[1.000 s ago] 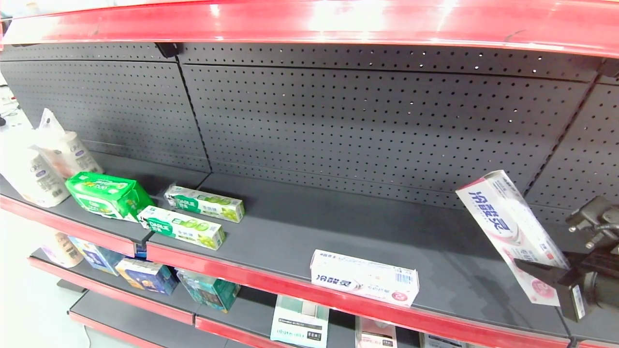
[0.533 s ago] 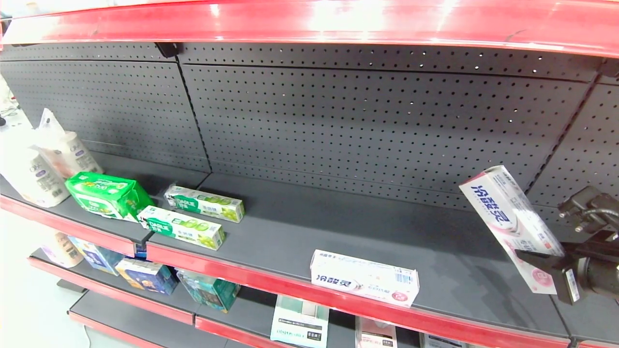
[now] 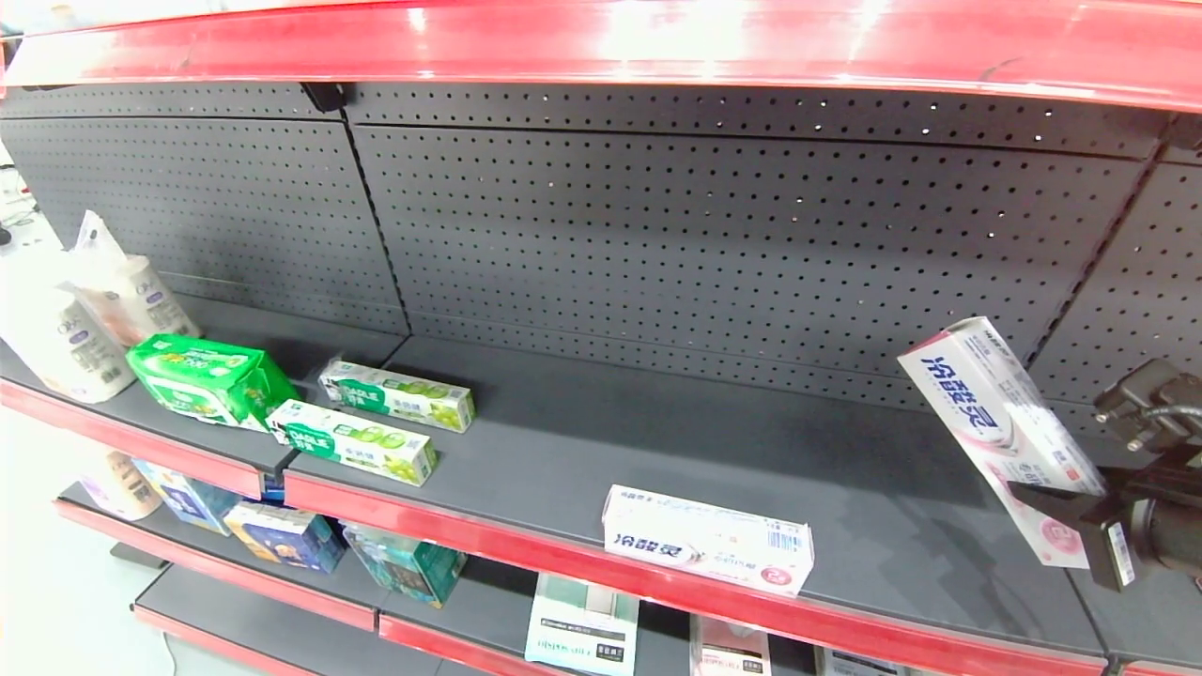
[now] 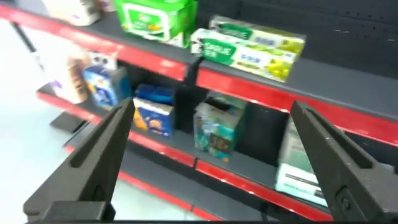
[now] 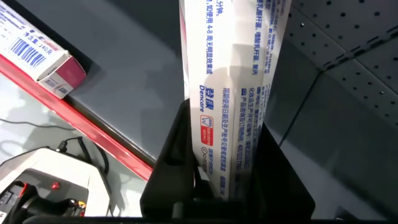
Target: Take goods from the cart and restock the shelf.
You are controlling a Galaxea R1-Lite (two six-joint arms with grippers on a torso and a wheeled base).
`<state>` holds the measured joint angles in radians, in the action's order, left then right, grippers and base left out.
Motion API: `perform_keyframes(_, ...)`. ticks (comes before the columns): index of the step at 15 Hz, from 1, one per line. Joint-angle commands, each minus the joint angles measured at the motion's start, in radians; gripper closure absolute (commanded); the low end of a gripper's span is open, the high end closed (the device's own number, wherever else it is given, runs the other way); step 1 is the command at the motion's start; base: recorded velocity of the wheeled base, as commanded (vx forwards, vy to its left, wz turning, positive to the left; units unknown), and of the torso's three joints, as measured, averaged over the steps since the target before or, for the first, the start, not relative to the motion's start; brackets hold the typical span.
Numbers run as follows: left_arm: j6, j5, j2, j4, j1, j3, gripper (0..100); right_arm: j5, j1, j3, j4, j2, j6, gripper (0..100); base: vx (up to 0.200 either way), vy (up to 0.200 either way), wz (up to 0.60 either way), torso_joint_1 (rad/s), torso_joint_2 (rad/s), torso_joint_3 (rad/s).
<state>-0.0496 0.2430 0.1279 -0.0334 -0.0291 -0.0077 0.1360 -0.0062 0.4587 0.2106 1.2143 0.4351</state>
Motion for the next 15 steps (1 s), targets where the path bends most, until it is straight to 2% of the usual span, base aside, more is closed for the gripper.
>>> perform_keyframes(1, 0.000, -0.027, -0.010, 0.000, 0.061, 0.000, 0, 0.001, 0.000, 0.000, 0.001, -0.007, 0.001, 100, 0.000, 0.000, 0.00, 0.000, 0.00, 0.000)
perform_keyframes(2, 0.000, -0.050, -0.037, 0.000, 0.048, 0.000, 0, 0.001, 0.000, 0.000, 0.001, -0.009, 0.001, 100, 0.000, 0.000, 0.00, 0.000, 0.00, 0.000)
perform_keyframes(3, 0.011, -0.197, -0.128, 0.023, 0.029, 0.008, 0, 0.001, 0.000, -0.003, 0.001, -0.009, 0.001, 100, 0.000, 0.000, 0.00, 0.000, 0.00, 0.000)
perform_keyframes(4, 0.019, -0.222, -0.126, 0.030, 0.031, 0.006, 0, 0.001, 0.000, -0.006, 0.001, -0.010, 0.001, 100, 0.000, 0.000, 0.00, 0.000, 0.00, 0.000)
perform_keyframes(15, 0.028, -0.203, -0.126, 0.029, 0.031, 0.008, 0, 0.002, -0.014, -0.008, 0.000, 0.007, 0.001, 100, 0.000, 0.000, 0.00, 0.000, 0.00, 0.000)
